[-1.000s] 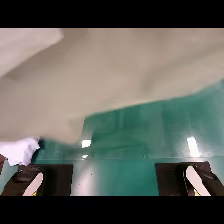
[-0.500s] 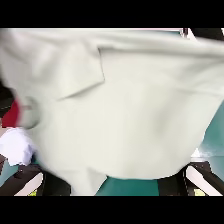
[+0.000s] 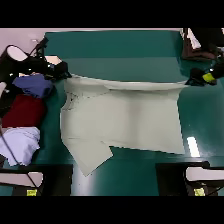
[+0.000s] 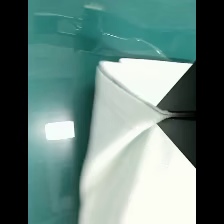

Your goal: Fold the shirts.

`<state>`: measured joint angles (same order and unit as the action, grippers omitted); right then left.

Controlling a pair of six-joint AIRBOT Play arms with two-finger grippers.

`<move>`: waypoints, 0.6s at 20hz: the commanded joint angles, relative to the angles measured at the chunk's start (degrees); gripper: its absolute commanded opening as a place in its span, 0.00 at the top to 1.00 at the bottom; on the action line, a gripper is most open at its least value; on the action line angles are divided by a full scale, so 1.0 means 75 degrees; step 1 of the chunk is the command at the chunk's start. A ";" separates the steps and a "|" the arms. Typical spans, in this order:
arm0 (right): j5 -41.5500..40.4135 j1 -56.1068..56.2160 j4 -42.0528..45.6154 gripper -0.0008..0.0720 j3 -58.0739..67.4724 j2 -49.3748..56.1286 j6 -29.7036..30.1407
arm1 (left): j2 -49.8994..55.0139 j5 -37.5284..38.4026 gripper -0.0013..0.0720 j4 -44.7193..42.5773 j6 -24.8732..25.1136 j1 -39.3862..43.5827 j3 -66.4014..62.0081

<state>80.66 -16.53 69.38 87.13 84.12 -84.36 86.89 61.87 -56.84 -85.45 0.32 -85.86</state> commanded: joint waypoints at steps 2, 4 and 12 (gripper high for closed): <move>-0.0504 0.0446 -0.0047 0.97 0.1460 0.1358 -0.0172 | 0.1212 -0.0189 0.95 -0.0271 0.0306 -0.0003 -0.1279; -0.0312 0.0530 0.0032 0.97 0.2136 0.1550 -0.0169 | 0.1215 0.0012 0.95 -0.0705 0.0361 -0.0050 -0.1617; 0.0163 0.0924 0.1600 0.97 0.0242 0.0323 -0.0166 | 0.1212 0.2748 0.95 -0.1070 0.0551 -0.0469 -0.0866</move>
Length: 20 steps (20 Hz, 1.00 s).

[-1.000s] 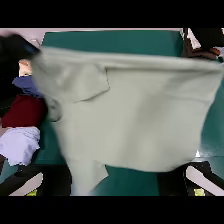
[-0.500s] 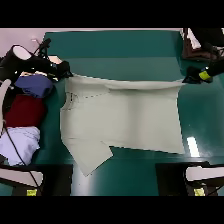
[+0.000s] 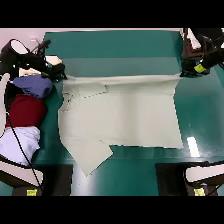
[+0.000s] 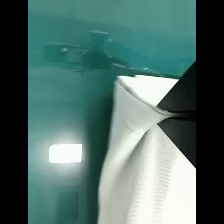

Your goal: Fold the shirts.

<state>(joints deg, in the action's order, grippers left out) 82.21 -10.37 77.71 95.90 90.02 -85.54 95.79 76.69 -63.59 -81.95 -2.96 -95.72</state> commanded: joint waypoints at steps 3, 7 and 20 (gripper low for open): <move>-0.0423 0.0102 0.0376 0.97 -0.2200 -0.0857 -0.0009 | 0.0026 0.0525 0.95 -0.0726 -0.0312 0.0067 0.1329; -0.0766 0.0073 -0.0207 0.55 -0.3089 -0.0997 -0.0029 | 0.0020 0.0318 0.32 -0.0816 -0.0487 0.0073 0.1886; -0.0283 -0.0525 -0.0635 0.37 -0.4913 -0.3955 0.0224 | -0.5887 -0.0356 0.32 -0.1174 -0.0895 0.0073 0.8498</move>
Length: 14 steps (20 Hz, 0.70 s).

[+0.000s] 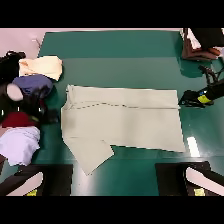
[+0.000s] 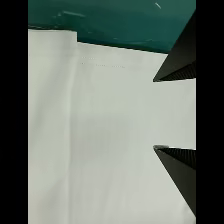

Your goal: Fold the shirts.

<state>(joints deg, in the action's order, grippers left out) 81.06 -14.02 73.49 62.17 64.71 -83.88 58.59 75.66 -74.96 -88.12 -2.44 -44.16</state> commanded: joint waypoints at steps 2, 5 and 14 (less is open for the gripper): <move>-0.0131 -0.0038 -0.0070 0.37 -0.0440 -0.0761 -0.0003 | -0.0956 -0.0423 0.32 0.1291 0.0149 0.0003 0.2180; -0.0134 -0.0038 -0.0064 0.37 -0.0440 -0.0991 -0.0003 | -0.0956 -0.0749 0.32 0.2192 0.0580 0.0201 0.2710; 0.0772 -0.0804 0.0901 0.37 -0.1192 -0.1416 -0.0003 | -0.0959 -0.1122 0.95 0.2226 0.0216 0.1550 0.2702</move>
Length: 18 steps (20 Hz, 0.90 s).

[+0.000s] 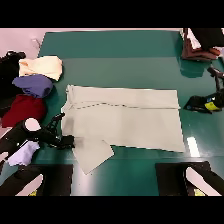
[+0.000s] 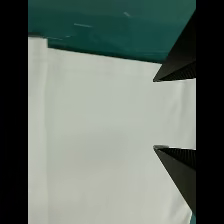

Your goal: Fold the shirts.

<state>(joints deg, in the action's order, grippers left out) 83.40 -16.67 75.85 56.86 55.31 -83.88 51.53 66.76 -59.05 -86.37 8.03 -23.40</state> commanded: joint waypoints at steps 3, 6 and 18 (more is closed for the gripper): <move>0.0586 -0.1967 0.1116 0.37 -0.1982 -0.0332 -0.0099 | -0.0017 0.0125 0.95 0.0111 0.0099 0.0154 -0.0309; 0.0286 -0.2990 0.0050 0.37 -0.3252 0.0020 -0.0026 | -0.0017 0.0035 0.95 0.0157 0.0137 0.0154 -0.0405; -0.0076 -0.1192 0.0134 0.97 -0.4004 0.0329 0.0003 | -0.0799 0.1090 0.95 -0.0111 -0.0207 0.0154 -0.0396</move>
<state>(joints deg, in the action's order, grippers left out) 80.88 -28.23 72.95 27.18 60.51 -83.88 49.34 70.52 -58.15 -85.73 9.17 -26.37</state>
